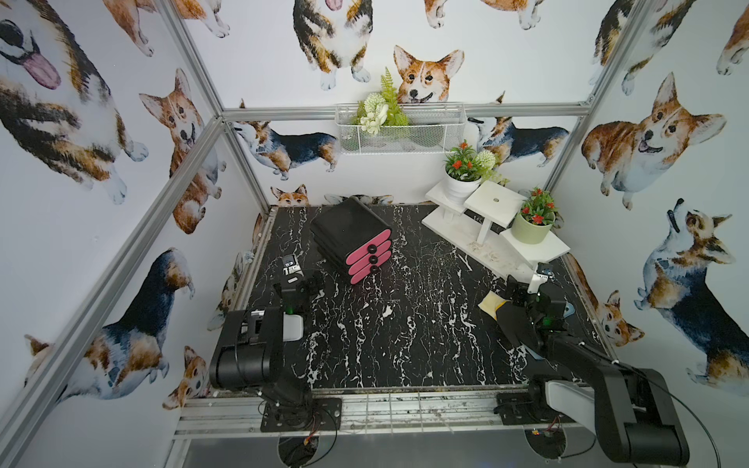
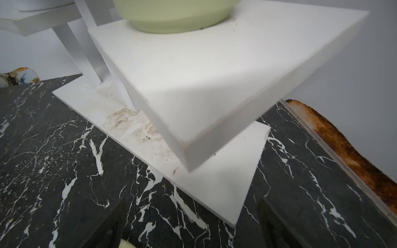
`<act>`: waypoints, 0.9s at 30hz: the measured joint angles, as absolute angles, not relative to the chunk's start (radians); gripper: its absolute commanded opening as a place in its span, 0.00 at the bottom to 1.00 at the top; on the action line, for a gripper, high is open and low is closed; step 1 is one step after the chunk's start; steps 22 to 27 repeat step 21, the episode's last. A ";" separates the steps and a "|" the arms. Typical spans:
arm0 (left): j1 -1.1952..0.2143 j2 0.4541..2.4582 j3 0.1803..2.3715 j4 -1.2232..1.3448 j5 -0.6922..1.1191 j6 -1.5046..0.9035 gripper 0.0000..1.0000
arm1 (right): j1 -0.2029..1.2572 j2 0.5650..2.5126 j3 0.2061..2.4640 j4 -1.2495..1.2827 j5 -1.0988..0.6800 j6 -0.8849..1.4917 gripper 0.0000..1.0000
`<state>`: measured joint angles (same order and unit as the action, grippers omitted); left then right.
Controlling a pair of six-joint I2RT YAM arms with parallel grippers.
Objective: Please place the pencils in the drawer according to their color
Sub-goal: Reset both arms
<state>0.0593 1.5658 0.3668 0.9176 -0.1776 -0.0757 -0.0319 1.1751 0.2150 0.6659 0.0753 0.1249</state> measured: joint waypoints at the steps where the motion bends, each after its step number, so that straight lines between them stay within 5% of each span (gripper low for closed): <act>1: 0.055 1.566 0.370 0.915 -0.177 -0.072 1.00 | -0.036 1.206 0.219 0.691 0.063 0.122 1.00; 11: 0.033 1.570 0.377 0.915 -0.184 -0.046 1.00 | -0.050 1.435 0.239 0.911 -0.016 0.109 1.00; 27: 0.034 1.570 0.377 0.915 -0.184 -0.046 1.00 | -0.046 1.440 0.303 0.856 -0.033 0.108 1.00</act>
